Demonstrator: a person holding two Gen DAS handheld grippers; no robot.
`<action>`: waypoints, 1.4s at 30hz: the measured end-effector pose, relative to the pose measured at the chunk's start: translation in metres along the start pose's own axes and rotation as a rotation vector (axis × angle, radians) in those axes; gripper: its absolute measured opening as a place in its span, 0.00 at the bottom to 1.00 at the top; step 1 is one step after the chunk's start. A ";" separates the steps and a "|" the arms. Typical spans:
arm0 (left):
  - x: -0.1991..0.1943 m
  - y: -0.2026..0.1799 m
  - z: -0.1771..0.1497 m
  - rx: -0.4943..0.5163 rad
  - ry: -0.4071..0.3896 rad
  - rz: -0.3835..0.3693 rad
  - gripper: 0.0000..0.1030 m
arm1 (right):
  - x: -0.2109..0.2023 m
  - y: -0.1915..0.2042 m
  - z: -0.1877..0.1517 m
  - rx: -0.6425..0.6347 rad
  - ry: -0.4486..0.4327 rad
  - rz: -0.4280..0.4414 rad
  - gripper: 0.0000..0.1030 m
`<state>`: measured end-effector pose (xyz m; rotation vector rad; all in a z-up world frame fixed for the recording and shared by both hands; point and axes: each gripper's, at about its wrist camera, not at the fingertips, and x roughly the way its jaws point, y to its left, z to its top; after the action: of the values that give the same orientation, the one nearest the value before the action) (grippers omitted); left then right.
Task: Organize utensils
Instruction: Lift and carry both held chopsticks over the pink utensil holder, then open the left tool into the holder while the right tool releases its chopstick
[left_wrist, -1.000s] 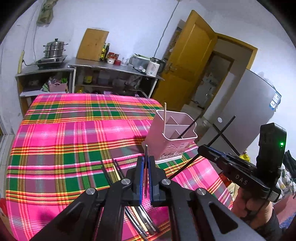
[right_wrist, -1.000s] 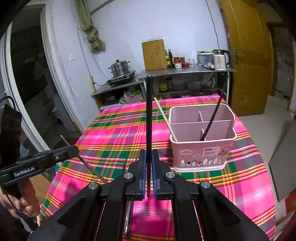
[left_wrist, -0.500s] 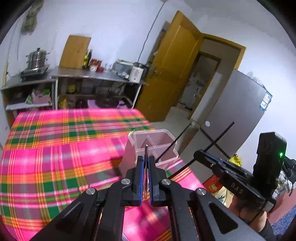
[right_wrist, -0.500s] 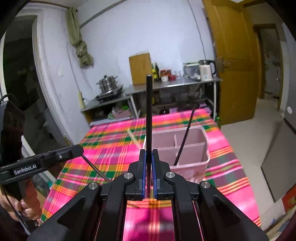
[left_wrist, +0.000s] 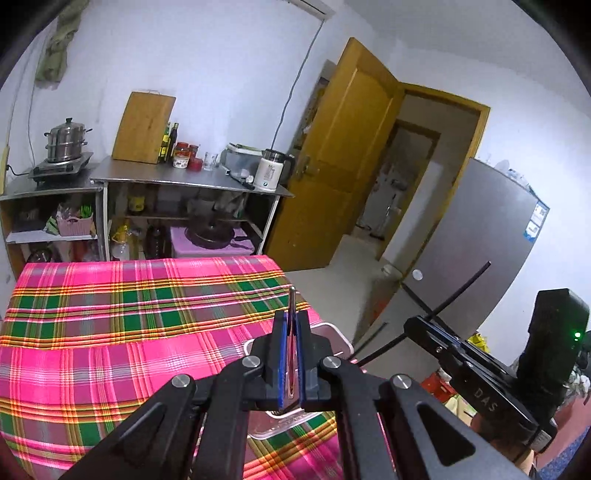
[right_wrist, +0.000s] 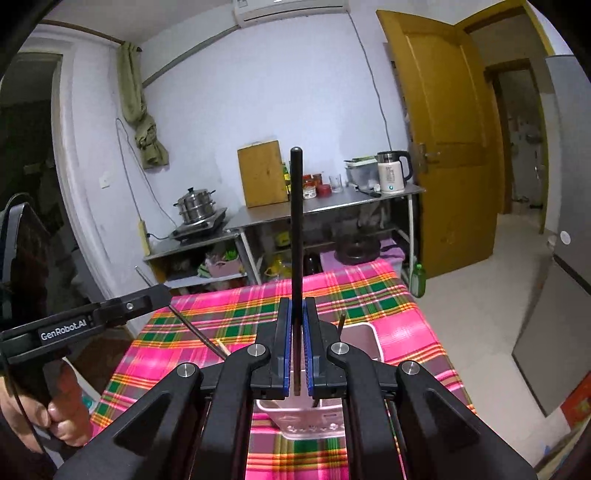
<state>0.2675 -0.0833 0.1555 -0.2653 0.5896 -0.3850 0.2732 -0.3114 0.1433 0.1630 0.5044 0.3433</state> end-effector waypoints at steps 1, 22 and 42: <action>0.006 0.002 -0.002 -0.005 0.010 0.002 0.04 | 0.005 -0.001 -0.002 0.001 0.008 -0.002 0.05; 0.049 0.019 -0.037 0.004 0.106 0.013 0.05 | 0.055 -0.008 -0.047 -0.004 0.160 -0.034 0.06; -0.028 0.023 -0.071 0.023 0.028 0.068 0.08 | -0.001 0.001 -0.057 -0.018 0.091 -0.019 0.17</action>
<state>0.2107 -0.0603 0.1046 -0.2169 0.6198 -0.3298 0.2433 -0.3073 0.0947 0.1259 0.5920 0.3378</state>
